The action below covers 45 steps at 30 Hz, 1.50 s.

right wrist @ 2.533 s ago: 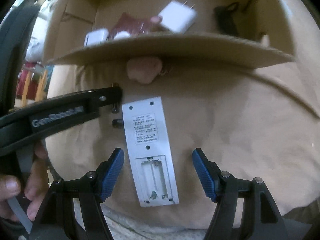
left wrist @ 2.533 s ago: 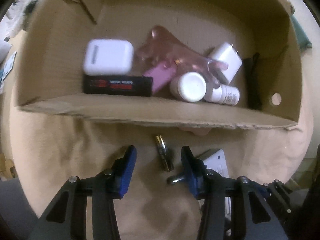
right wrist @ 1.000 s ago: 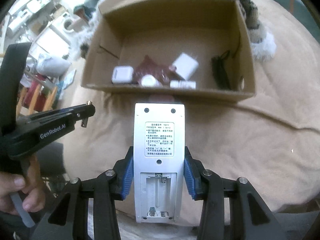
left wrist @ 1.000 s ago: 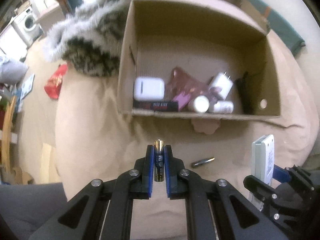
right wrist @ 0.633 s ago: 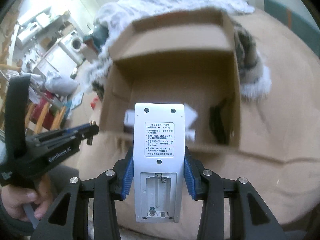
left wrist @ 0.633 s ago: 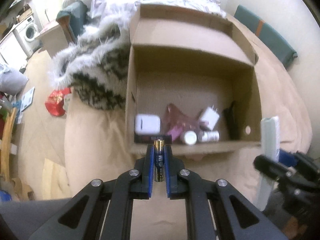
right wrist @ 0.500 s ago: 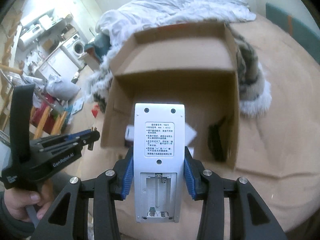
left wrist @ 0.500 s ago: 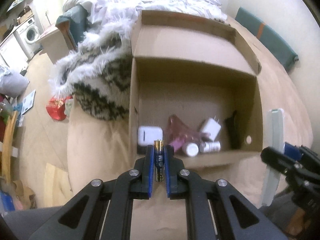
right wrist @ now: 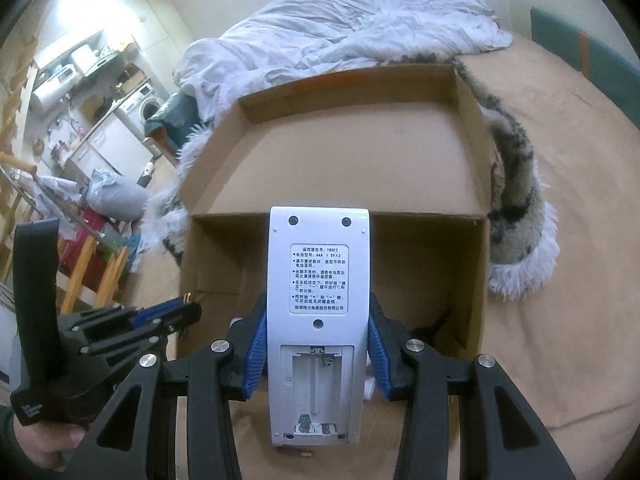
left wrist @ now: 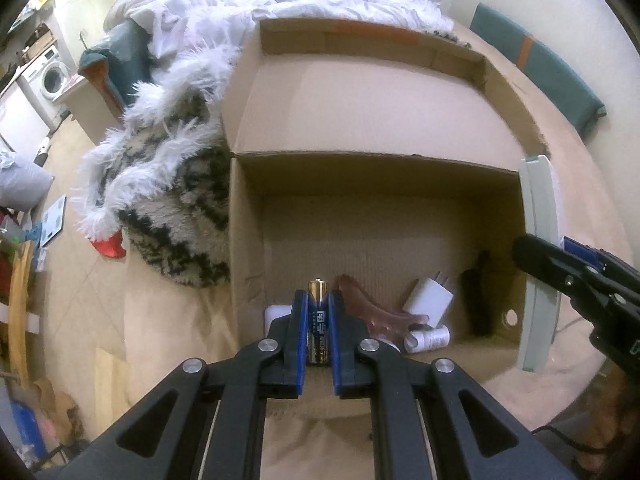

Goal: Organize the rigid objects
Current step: 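Lower battery into box with left tool while right tool sets charger panel inside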

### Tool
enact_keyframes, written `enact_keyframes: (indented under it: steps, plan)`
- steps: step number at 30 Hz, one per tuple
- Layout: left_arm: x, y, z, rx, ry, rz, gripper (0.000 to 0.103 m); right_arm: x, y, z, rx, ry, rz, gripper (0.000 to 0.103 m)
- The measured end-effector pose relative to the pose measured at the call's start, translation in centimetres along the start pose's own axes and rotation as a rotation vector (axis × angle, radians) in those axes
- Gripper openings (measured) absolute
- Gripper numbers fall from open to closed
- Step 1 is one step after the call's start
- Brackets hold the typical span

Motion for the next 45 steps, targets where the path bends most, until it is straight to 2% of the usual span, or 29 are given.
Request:
enact_keyframes:
  steps: [4,7,10,16,22,32,40,44,45]
  plan:
    - [0.4,0.0,2.2,-0.062,-0.02,-0.022,0.009,0.1,1.5,2.4,0.005,-0.028,0.032,0.046]
    - [0.2,-0.1,3.8,-0.066,-0.037,-0.036,0.009,0.0,2.3,4.1,-0.009,-0.053,0.04,0.046]
    - [0.0,0.0,5.1,-0.064,-0.053,-0.035,0.009,-0.1,2.9,5.4,-0.01,-0.077,0.055,0.046]
    - [-0.4,0.9,6.3,-0.018,-0.035,0.013,0.009,-0.2,2.7,7.5,-0.032,-0.117,0.054,0.046]
    - [-0.6,1.8,7.6,-0.022,-0.052,0.029,0.009,0.3,2.0,9.0,-0.053,-0.147,0.043,0.046]
    - [-0.9,1.7,8.6,-0.036,-0.058,0.038,0.009,0.0,2.5,10.3,-0.089,-0.181,0.064,0.046]
    - [-1.1,1.3,9.2,-0.02,-0.061,0.031,0.009,0.0,2.5,10.1,-0.076,-0.172,0.083,0.046]
    - [-1.2,1.8,9.0,-0.009,-0.059,0.039,0.011,0.1,2.8,9.7,-0.05,-0.149,0.092,0.049]
    - [-1.2,1.9,8.9,-0.005,-0.057,0.042,0.012,0.1,2.8,9.5,-0.043,-0.14,0.093,0.053]
Point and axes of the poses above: each gripper's, at about its wrist camera, not at the fingertips, and z roughly the way its jaws point, y to its right, x to its top, the point moved 3 cm from there along z, roughly the way its jaws point, and after that the axes turned 9 degrees about -y, right-handed, at the moved point
